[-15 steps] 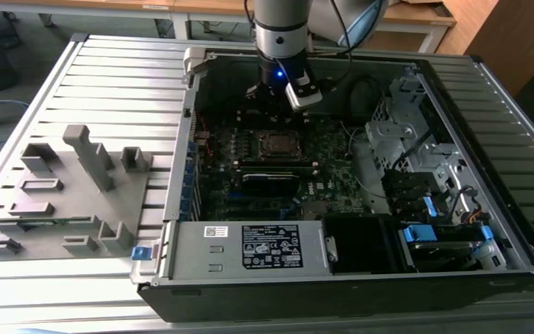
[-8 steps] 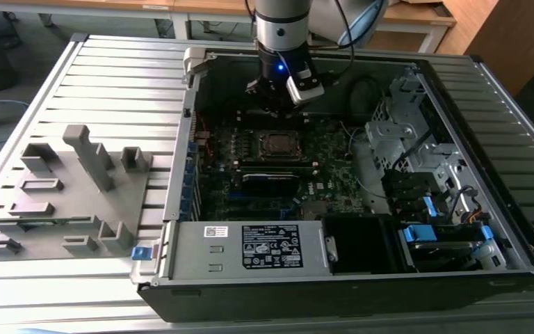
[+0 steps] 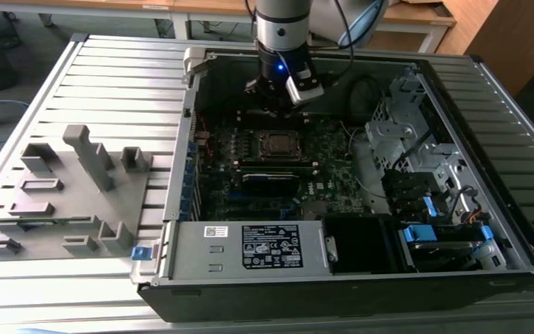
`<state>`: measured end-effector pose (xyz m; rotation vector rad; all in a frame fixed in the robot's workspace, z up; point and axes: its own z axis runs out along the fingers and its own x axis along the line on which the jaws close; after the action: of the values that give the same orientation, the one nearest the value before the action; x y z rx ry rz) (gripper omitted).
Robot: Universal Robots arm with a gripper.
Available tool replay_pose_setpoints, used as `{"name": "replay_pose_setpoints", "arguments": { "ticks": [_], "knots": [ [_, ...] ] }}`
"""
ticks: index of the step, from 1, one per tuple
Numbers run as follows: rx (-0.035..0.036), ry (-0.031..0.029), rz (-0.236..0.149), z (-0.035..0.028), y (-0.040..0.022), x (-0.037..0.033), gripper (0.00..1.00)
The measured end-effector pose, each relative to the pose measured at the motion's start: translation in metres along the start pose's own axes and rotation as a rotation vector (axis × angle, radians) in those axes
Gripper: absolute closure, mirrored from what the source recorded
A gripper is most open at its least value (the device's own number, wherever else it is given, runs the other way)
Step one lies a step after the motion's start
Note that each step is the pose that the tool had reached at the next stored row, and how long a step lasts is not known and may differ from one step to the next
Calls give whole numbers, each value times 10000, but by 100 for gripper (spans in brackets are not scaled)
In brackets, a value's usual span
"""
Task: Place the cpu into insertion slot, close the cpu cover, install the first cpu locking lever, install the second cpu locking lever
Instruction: 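Install the first cpu locking lever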
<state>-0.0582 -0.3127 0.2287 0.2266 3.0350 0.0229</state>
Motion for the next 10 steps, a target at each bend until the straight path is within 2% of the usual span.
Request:
{"name": "replay_pose_setpoints", "arguments": {
  "ticks": [1,7,10],
  "knots": [
    [9,53,0,0,0,0,90],
    [8,68,0,1,0,-3,90],
    [8,68,-5,5,5,-35,90]
  ]
}}
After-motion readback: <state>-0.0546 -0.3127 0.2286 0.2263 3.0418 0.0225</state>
